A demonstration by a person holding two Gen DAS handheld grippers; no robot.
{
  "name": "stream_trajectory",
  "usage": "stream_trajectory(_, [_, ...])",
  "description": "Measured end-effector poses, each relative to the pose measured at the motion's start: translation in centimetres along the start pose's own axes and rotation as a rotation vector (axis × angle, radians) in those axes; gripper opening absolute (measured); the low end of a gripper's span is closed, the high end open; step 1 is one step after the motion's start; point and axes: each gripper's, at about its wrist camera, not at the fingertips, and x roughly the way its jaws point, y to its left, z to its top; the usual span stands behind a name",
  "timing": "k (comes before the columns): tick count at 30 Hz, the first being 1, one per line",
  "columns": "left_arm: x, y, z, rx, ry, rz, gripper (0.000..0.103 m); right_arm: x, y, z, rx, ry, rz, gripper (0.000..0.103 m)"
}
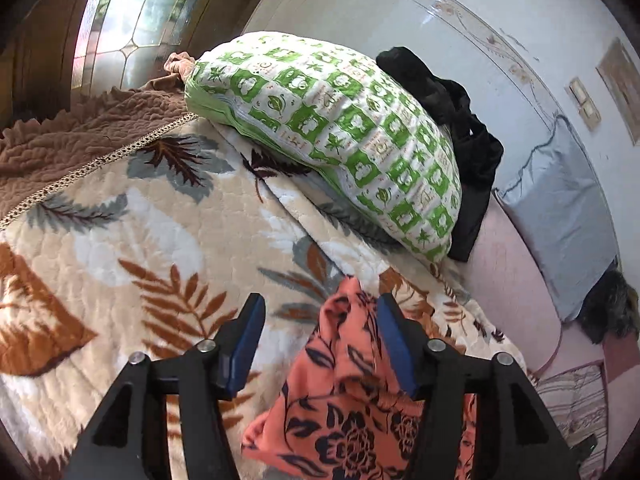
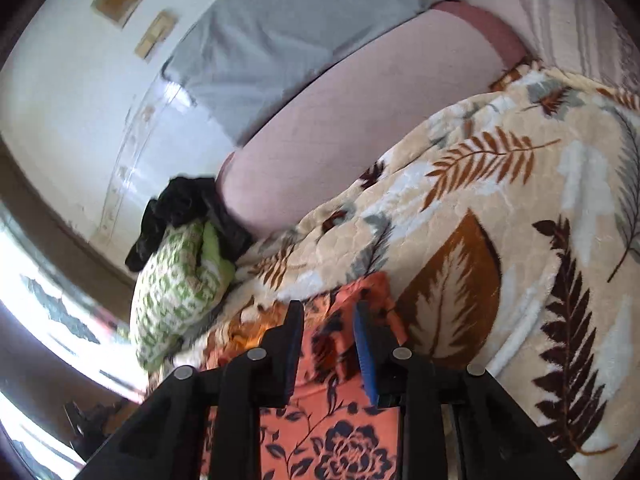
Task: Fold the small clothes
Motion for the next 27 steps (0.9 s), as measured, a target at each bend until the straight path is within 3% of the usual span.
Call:
stream_trajectory(2, [-0.5,-1.8,-3.6,0.097,0.039,0.056,0.07,1.5,3.4,-1.9,-0.102,0.112,0.002,0.029])
stream_trajectory(5, [0.7,-3.2,-8.1,0.181,0.069,0.071,0.07,5.2,7.3,-6.0,-0.195,0.281,0.011,0.029])
stream_trajectory(7, [2.4,-3.6,-9.5,0.229,0.123,0.106,0.07,8.0,9.3,-9.1,-0.257,0.373,-0.014,0.029])
stream_trajectory(10, [4.1,-2.1,-10.0,0.216,0.106,0.148,0.07,12.8,10.0,-12.2,-0.295,0.488,-0.107,0.029])
stream_trajectory(12, [5.4,-1.1,-9.5,0.163,0.145,0.138,0.069,14.9,10.3,-11.2,-0.328,0.424,-0.148,0.027])
stream_trajectory(16, [5.8,-0.7,-7.8,0.115,0.139,0.1,0.07,19.4,10.2,-5.3,-0.326,0.295,-0.279,0.027])
stream_trajectory(19, [6.2,0.1,-7.0,0.07,0.144,0.099,0.07,19.7,9.7,-1.0,-0.236,0.16,-0.293,0.027])
stream_trajectory(21, [6.3,1.0,-6.3,0.023,0.149,0.103,0.07,18.0,10.1,0.1,-0.199,0.077,-0.247,0.028])
stream_trajectory(24, [6.4,3.2,-5.7,-0.106,0.167,0.098,0.07,16.9,12.0,-1.3,-0.233,0.121,-0.162,0.028])
stream_trajectory(27, [5.9,4.0,-5.8,-0.168,0.169,0.095,0.07,18.1,14.8,-5.9,-0.311,0.303,-0.052,0.028])
